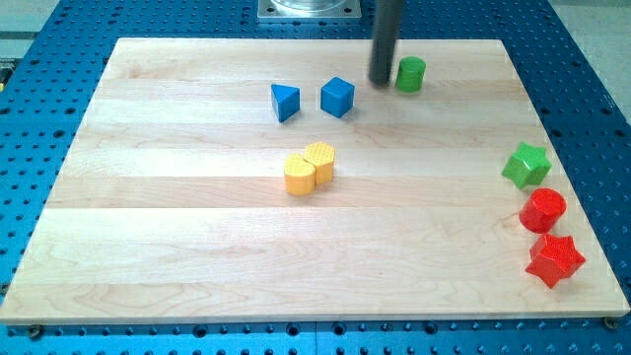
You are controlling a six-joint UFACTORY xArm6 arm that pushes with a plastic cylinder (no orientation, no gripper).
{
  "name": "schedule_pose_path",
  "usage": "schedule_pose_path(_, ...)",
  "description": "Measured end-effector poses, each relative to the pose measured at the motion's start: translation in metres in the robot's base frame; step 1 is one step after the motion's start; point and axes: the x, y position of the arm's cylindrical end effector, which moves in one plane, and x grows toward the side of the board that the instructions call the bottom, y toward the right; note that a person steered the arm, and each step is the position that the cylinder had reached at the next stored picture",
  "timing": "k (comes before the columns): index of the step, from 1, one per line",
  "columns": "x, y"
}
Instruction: Push the green circle diagonal to the yellow hexagon
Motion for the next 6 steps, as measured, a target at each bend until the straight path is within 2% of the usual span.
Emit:
schedule_pose_path(1,-0.02,0.019)
schedule_pose_path(2,-0.038,0.011)
schedule_pose_path(3,-0.034,0.086)
schedule_pose_path(4,0.01,0.102)
schedule_pose_path(5,-0.024,0.091)
schedule_pose_path(6,-0.026,0.036)
